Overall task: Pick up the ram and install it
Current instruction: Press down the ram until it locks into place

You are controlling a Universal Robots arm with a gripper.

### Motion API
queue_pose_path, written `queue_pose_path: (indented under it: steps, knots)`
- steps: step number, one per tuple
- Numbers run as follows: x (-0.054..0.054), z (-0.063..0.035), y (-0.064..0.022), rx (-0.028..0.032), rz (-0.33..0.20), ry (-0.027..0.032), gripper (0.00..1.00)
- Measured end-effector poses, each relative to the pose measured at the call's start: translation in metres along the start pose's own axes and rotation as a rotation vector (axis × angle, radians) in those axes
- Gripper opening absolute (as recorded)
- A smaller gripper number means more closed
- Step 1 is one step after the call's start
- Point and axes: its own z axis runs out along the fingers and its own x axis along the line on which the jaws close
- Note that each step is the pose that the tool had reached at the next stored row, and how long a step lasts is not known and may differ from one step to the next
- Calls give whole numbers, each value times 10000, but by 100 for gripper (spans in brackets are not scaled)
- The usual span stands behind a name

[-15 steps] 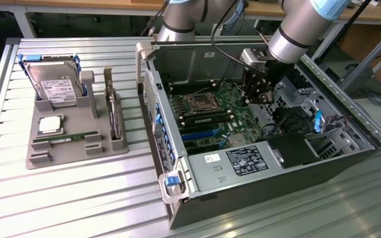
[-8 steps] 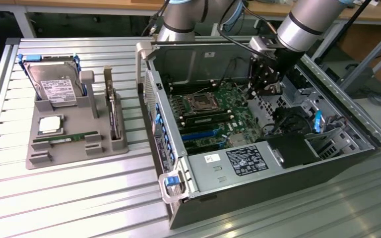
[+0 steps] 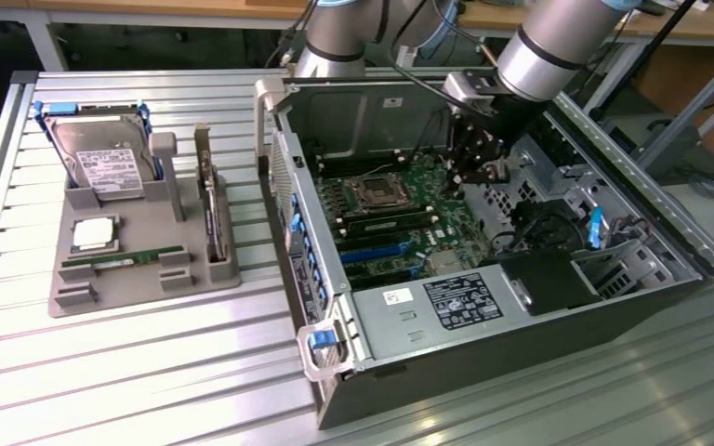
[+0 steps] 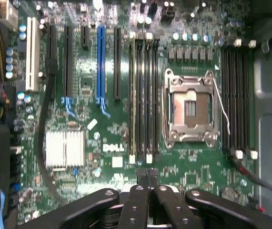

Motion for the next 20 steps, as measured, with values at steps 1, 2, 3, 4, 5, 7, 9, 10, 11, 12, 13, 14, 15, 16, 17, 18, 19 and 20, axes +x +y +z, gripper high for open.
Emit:
queue_pose_path:
  steps: [1, 2, 3, 4, 5, 7, 9, 10, 11, 12, 13, 14, 15, 16, 17, 18, 19, 20]
  knots:
    - [3, 41, 56, 0, 2, 4, 10]
    - [7, 95, 88, 0, 1, 3, 10]
    - [11, 133, 102, 0, 1, 3, 10]
    - [15, 185, 117, -1, 1, 3, 10]
    - [18, 221, 116, -1, 1, 3, 10]
    - [24, 296, 108, -1, 1, 3, 10]
    - [30, 333, 105, -8, -80, 27, 10]
    - [44, 353, 105, -10, -113, 31, 10]
    - [59, 367, 107, -12, -131, 32, 10]
    - [67, 382, 107, -13, -148, 37, 10]
    - [70, 396, 106, -15, -164, 41, 10]
    - [72, 412, 104, -16, -178, 44, 10]
    - [73, 427, 102, -17, -194, 47, 10]
    - [77, 455, 99, -20, -216, 55, 10]
    - [77, 459, 99, -20, -221, 53, 10]
    - [72, 424, 102, -9, -225, 40, 10]
    - [70, 379, 107, -1, -225, 51, 10]
    - [69, 362, 115, 11, -224, 51, 10]
